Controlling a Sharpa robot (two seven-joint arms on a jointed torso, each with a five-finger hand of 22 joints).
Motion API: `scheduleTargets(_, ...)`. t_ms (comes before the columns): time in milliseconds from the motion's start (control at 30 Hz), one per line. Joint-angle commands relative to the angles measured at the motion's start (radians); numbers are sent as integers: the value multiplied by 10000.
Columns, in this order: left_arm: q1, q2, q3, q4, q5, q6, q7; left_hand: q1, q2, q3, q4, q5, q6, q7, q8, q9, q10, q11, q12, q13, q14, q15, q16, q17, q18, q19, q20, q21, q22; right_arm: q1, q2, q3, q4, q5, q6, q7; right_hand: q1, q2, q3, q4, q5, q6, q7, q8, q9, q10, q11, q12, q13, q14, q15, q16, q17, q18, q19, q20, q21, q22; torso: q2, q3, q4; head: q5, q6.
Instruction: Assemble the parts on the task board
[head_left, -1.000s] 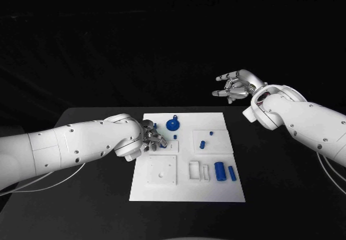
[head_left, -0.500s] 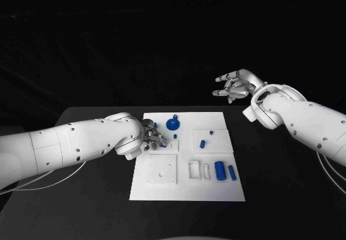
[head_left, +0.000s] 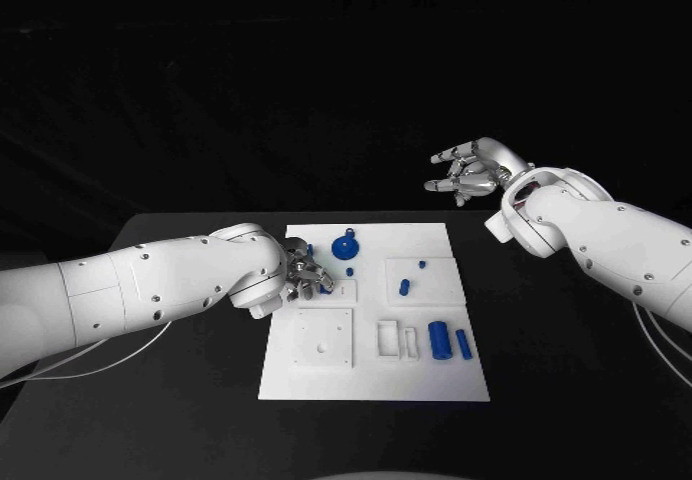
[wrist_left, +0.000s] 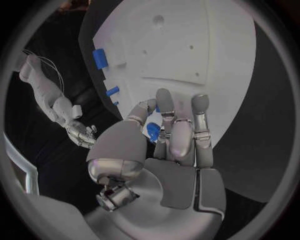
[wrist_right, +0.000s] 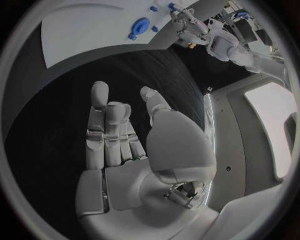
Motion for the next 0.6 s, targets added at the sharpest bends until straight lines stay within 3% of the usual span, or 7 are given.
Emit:
scheduleTargets(33,-65,38,-47,-26,36,221,-90,27,127,204,-139,-67,1839,-1196,60,1866,445,-106,47,-16,-3,-42,25,17,2,25,71,10,181,-14,24,6,-17,-71,162,24,-101,30,0,-70,32,-35,0,5,16,24,0,-2,-8,-51,-27,-63,-11,206,287,17,-56,-10,1,8,6,1,-11)
scheduleTargets(600,-64,127,-44,-168,21,275,-39,25,189,208,-115,-130,1890,-1213,53,2035,443,-113,136,-89,5,-30,63,73,31,15,101,51,180,-59,59,5,-81,-72,211,18,-121,36,33,-126,118,-57,2,3,14,19,0,-10,-12,-56,-30,-65,-14,202,284,14,-65,-13,5,16,-11,-12,-32)
